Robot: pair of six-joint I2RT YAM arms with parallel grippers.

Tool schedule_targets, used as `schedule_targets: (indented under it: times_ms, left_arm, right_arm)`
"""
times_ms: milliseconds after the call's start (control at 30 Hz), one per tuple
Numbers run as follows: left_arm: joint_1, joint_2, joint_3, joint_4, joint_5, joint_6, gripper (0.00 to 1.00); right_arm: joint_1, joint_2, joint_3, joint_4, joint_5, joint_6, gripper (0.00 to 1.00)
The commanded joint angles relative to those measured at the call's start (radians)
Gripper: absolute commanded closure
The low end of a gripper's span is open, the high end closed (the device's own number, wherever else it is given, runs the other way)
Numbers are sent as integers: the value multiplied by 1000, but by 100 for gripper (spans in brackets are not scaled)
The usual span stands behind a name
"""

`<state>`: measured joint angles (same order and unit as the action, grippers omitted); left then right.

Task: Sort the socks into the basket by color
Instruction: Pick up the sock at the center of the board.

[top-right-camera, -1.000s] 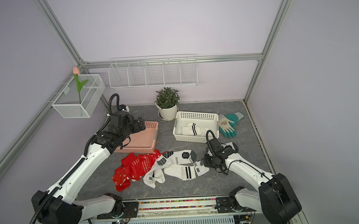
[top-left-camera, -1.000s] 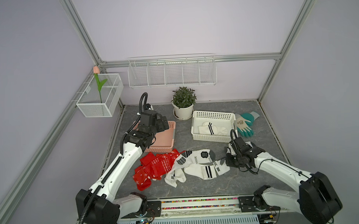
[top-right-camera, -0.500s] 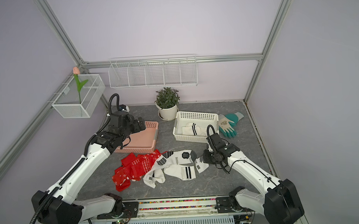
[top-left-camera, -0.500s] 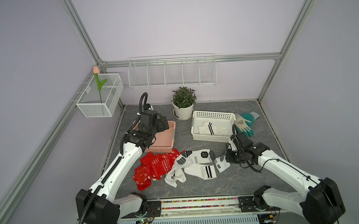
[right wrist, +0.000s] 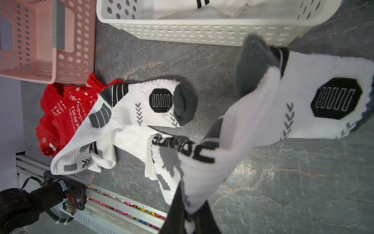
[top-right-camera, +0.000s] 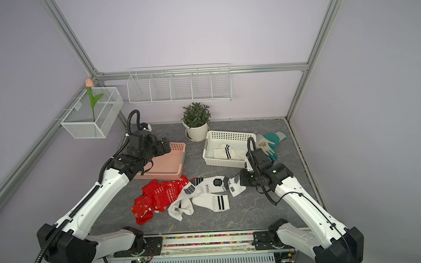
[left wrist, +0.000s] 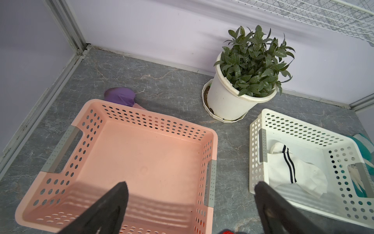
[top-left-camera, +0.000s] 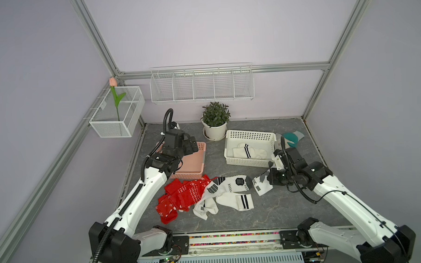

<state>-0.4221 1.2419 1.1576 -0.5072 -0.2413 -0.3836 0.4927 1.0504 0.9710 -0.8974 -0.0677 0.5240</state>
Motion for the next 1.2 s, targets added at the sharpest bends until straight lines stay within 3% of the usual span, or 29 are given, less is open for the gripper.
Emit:
schedule_targets:
  times_ms: [0, 567, 1167]
  left_arm:
    - [-6, -12, 25, -9, 0, -12, 1]
    - [-6, -8, 25, -9, 1, -12, 1]
    - [-7, -10, 25, -10, -2, -11, 1]
  right_arm:
    - [4, -20, 38, -91, 21, -17, 91]
    - [3, -40, 188, -173, 46, -32, 91]
    - [-7, 253, 484, -164, 106, -167, 92]
